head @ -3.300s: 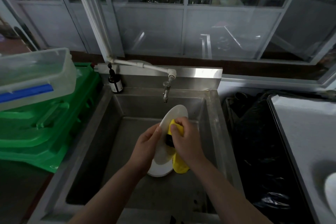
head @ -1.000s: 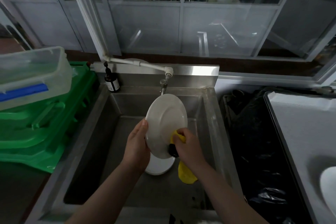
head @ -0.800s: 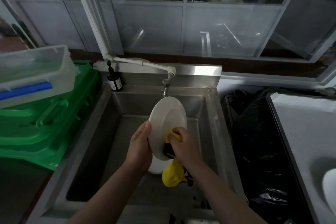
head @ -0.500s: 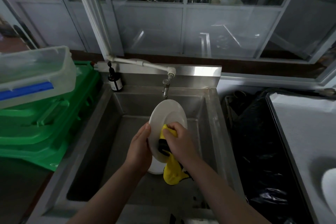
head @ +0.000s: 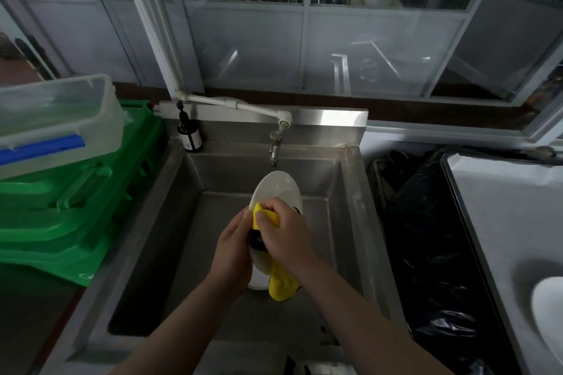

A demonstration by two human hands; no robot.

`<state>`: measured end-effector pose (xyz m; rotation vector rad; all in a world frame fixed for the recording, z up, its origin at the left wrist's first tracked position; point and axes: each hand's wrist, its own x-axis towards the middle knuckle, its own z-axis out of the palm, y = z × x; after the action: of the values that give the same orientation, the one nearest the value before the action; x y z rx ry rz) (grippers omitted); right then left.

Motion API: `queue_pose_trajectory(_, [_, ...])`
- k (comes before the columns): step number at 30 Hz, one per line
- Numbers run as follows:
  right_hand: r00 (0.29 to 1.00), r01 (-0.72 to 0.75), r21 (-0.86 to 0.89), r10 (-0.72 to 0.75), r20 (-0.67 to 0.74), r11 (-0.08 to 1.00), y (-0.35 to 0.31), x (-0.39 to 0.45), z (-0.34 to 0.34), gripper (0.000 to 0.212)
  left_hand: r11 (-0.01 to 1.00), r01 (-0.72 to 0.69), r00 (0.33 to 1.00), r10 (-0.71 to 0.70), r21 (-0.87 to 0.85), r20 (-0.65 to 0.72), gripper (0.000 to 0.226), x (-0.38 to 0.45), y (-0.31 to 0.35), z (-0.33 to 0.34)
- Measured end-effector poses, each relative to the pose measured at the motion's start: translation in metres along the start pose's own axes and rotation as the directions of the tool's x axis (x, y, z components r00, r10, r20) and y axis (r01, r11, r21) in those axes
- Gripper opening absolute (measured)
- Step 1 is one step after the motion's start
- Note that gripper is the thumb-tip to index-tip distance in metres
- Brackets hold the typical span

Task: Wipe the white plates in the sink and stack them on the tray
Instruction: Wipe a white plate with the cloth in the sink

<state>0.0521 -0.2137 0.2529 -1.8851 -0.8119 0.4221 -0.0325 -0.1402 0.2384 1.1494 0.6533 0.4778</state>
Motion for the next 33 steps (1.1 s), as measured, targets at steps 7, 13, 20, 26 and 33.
queue_pose_trajectory(7, [0.995,0.054,-0.088,-0.047,0.086,0.995,0.015,-0.009,0.007,0.020,0.999,0.004,1.000,-0.005,-0.043,-0.029,0.036,0.004,-0.003,-0.009])
queue_pose_trajectory(13, [0.993,0.043,-0.085,-0.033,0.117,0.995,0.030,-0.014,0.008,0.017,0.990,0.020,0.991,-0.038,-0.136,-0.127,0.036,0.016,0.002,-0.017])
queue_pose_trajectory(20, [0.987,0.046,-0.125,-0.026,0.156,0.991,0.045,-0.016,0.004,0.011,0.978,0.021,0.983,-0.058,-0.210,-0.173,0.029,0.024,0.006,-0.027])
queue_pose_trajectory(26, [0.991,-0.023,-0.160,0.044,0.126,0.987,0.064,-0.015,-0.004,0.015,0.947,0.083,0.962,-0.158,-0.311,-0.223,0.031,0.033,0.011,-0.033])
queue_pose_trajectory(33, [0.987,-0.157,-0.121,0.161,0.021,0.980,0.086,-0.012,-0.015,0.011,0.921,0.114,0.959,-0.200,-0.373,-0.203,0.033,0.039,0.012,-0.035])
